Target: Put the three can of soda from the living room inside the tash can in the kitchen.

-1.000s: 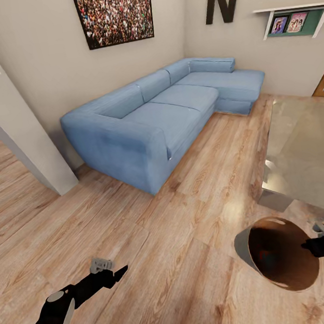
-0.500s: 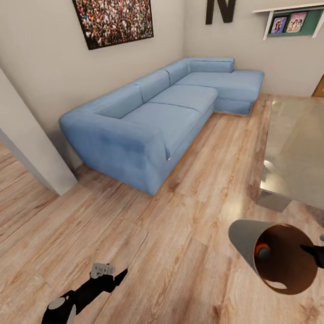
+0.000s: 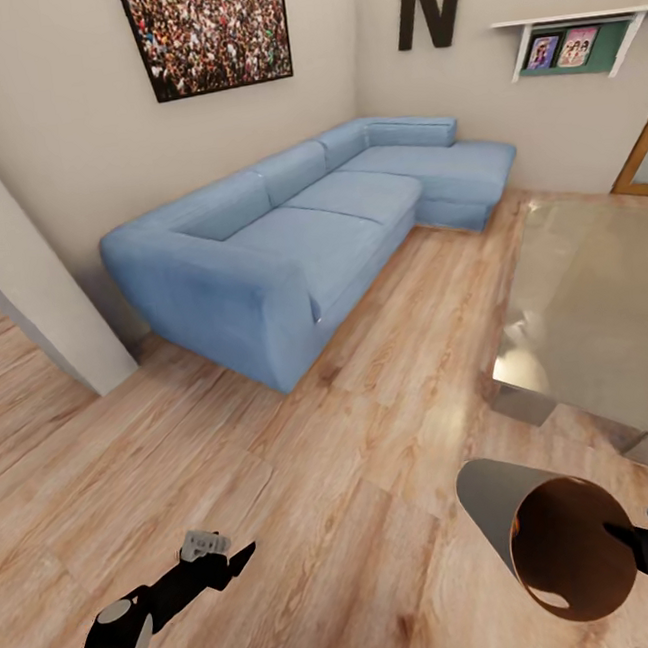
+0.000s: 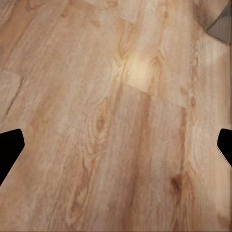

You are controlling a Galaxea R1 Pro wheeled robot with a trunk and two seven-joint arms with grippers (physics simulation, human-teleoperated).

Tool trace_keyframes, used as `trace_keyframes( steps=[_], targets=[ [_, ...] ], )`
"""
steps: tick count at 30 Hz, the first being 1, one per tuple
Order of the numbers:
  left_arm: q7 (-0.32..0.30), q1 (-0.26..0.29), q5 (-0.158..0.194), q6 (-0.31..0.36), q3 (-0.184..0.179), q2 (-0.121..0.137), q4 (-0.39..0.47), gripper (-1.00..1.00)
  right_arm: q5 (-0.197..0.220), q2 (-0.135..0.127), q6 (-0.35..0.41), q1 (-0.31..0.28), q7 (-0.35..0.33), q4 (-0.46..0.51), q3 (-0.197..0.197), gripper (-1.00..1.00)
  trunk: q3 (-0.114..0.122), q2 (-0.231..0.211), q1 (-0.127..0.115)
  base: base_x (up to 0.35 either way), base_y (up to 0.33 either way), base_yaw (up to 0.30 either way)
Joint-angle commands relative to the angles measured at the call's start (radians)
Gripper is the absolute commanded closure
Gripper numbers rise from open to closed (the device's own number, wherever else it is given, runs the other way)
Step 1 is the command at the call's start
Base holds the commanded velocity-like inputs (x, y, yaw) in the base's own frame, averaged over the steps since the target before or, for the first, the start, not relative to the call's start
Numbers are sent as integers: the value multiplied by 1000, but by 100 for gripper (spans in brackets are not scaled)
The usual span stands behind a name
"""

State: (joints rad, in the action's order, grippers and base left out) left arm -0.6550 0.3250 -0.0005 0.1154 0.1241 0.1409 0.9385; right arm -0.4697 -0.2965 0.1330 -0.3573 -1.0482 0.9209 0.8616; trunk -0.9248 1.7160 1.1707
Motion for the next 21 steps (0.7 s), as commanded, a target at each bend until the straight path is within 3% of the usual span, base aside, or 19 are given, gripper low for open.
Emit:
trace_keyframes(
  steps=[1, 6, 13, 21],
  targets=[
    [0, 0, 0, 0, 0, 0, -2, -100, 8, 0, 3, 0, -6, -5, 4, 100, 1, 0, 0, 0, -182, -176],
    [0, -1, 0, 0, 0, -1, -4, -100, 9, -1, 2, 0, -6, -15, 9, 100, 3, 0, 0, 0, -85, -210],
    [0, -1, 1, 1, 0, -1, -4, -100, 9, -2, 1, 0, -7, -17, 55, 100, 8, 0, 0, 0, -12, -235],
    [-1, -1, 1, 1, 0, -1, -3, -100, 9, -2, 1, 0, -7, -17, 64, 100, 15, 0, 0, 0, -94, -228]
  ],
)
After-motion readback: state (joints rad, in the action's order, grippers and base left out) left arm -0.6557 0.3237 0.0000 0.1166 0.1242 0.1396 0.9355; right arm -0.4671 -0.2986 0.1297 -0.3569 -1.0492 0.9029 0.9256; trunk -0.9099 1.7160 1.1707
